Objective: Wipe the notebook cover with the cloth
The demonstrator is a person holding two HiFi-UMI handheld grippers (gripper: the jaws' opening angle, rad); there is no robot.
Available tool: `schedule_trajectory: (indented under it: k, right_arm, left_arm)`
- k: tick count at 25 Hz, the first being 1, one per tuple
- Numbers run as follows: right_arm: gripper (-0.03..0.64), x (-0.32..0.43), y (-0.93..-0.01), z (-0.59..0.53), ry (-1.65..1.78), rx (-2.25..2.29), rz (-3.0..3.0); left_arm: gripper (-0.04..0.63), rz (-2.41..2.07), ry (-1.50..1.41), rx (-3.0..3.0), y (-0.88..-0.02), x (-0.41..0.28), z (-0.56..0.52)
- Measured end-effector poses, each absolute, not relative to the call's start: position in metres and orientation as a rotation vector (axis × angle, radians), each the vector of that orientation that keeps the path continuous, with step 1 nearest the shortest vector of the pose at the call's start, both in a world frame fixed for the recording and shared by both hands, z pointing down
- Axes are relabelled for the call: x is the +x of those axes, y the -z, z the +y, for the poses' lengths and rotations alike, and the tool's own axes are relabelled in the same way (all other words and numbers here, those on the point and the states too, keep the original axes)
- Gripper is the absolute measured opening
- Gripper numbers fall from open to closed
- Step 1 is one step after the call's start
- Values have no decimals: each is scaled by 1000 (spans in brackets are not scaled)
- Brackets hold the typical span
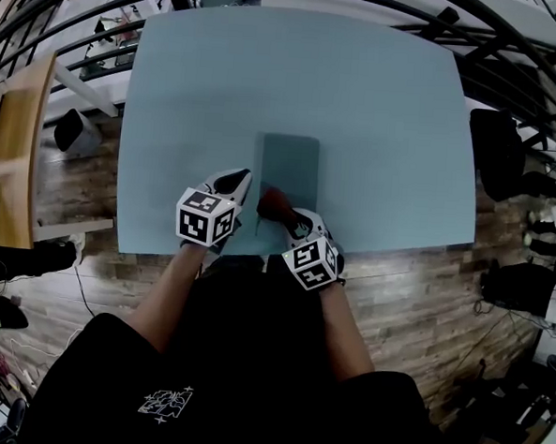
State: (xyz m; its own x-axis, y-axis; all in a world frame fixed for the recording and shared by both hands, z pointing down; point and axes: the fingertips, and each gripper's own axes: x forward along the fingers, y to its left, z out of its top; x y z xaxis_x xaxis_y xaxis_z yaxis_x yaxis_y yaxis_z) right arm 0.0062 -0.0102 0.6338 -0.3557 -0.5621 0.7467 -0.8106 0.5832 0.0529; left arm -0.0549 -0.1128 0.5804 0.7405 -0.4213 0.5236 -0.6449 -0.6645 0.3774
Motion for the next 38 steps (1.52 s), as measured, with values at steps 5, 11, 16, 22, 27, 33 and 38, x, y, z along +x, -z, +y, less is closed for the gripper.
schedule_trajectory:
  k: [5,11,16,22,27,33,38]
  right_arm:
    - [100,28,-637,-6,-465,1125,-2019]
    - [100,54,-645,2,-519,1169,-1968]
    - [98,77,-646,10,-556,1207,-1926]
    - [98,95,-649,12,-583,1250,-1881]
    - [97,113,-646,17,-591,1299,-1835]
    - [91,139,-630,20,-572,1419,-1805]
    - [87,152,-601,6,-573,1517,-1884]
  left_arm:
    - [-8,-769,-545,2397,-581,-46,-112]
    - [-8,-738,-556,2406,-584,-35,-106]
    - [-8,-738,-553,2410,-579,-32,-106]
    - [-8,-747,-542,2410,-577,-35,-109]
    - [-8,-750,-538,2410,-575,-38,-107]
    - [-8,-755,-530,2421,-570,-40,-104]
    - [-8,-786,-513,2425,-563,-34,-101]
